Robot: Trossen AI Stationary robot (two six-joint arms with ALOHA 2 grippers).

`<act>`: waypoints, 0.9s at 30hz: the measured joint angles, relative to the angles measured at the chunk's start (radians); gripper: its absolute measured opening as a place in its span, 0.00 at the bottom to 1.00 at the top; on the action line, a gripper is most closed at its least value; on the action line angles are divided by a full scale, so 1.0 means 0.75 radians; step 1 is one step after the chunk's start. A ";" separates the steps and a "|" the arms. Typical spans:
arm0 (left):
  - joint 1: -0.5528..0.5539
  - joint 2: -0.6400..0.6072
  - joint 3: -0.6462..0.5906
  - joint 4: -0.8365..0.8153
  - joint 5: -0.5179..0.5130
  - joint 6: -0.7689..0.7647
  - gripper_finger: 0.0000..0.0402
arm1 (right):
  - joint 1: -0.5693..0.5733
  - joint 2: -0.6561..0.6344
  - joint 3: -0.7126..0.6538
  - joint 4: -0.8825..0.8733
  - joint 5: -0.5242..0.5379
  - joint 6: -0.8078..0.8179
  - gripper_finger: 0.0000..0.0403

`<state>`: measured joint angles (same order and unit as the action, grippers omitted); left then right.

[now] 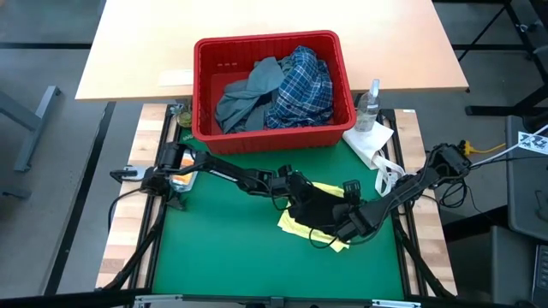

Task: Fold Laundry from Bin
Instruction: Stack the black underwear shorts on top of the yellow shirt

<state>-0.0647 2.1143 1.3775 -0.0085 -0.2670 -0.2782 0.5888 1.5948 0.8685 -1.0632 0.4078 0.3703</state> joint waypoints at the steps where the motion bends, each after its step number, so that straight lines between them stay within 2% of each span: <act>1: 0.000 -0.012 0.000 0.003 -0.001 0.000 0.32 | 0.000 0.000 0.016 -0.016 -0.012 0.000 0.47; 9: -0.010 -0.131 0.001 -0.052 0.000 0.007 0.32 | 0.000 0.000 0.234 -0.202 -0.042 -0.011 0.47; 14: -0.010 -0.231 0.001 -0.127 -0.001 0.090 0.32 | 0.000 -0.001 0.338 -0.167 -0.012 -0.051 0.47; 19: -0.010 -0.350 0.003 -0.245 -0.002 0.107 0.32 | 0.000 -0.001 0.349 0.016 0.061 -0.072 0.47; 24: -0.010 -0.432 0.002 -0.335 -0.005 0.108 0.32 | 0.000 0.013 0.312 0.312 0.065 -0.277 0.47; 27: -0.010 -0.454 0.002 -0.339 -0.006 0.107 0.32 | -0.005 0.017 0.258 0.451 0.064 -0.300 0.47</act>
<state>-0.0723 1.7741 1.3792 -0.2626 -0.2714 -0.1976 0.5848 1.6073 1.0623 -0.7250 0.4560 0.1454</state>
